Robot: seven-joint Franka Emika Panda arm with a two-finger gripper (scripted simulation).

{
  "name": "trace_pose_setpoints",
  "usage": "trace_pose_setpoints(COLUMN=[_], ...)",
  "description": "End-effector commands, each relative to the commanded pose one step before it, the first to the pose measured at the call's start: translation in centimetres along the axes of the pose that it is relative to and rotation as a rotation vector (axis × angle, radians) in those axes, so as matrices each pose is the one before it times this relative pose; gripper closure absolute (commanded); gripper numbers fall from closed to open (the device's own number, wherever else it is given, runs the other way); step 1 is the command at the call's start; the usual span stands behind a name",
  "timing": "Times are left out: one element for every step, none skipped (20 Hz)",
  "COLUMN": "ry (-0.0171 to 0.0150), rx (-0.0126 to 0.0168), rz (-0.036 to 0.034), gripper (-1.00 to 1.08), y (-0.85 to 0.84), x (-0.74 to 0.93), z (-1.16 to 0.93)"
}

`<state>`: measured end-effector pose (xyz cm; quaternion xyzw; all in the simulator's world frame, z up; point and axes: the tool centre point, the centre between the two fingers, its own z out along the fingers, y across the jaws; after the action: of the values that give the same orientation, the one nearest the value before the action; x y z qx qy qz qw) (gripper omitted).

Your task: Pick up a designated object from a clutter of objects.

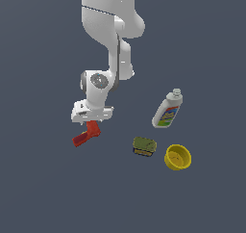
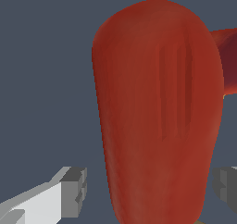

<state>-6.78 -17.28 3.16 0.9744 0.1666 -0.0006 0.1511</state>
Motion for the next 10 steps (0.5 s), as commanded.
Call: trace_pose_setpoints(ry=[0.00066, 0.0, 0.0, 0.0, 0.0, 0.0, 0.0, 0.0, 0.0, 0.0], rx=[-0.00021, 0.0, 0.0, 0.0, 0.0, 0.0, 0.0, 0.0, 0.0, 0.0], rz=[-0.00025, 0.0, 0.0, 0.0, 0.0, 0.0, 0.0, 0.0, 0.0, 0.0], gripper=[-1.0, -1.0, -1.0, -1.0, 1.08, 1.08, 1.08, 1.08, 1.08, 1.08], y=[0.015, 0.005, 0.005, 0.003, 0.0, 0.0, 0.0, 0.0, 0.0, 0.0], x=[0.01, 0.019, 0.031, 0.024, 0.0, 0.0, 0.0, 0.0, 0.0, 0.0], z=[0.471, 0.075, 0.025, -0.009, 0.0, 0.0, 0.0, 0.0, 0.0, 0.0])
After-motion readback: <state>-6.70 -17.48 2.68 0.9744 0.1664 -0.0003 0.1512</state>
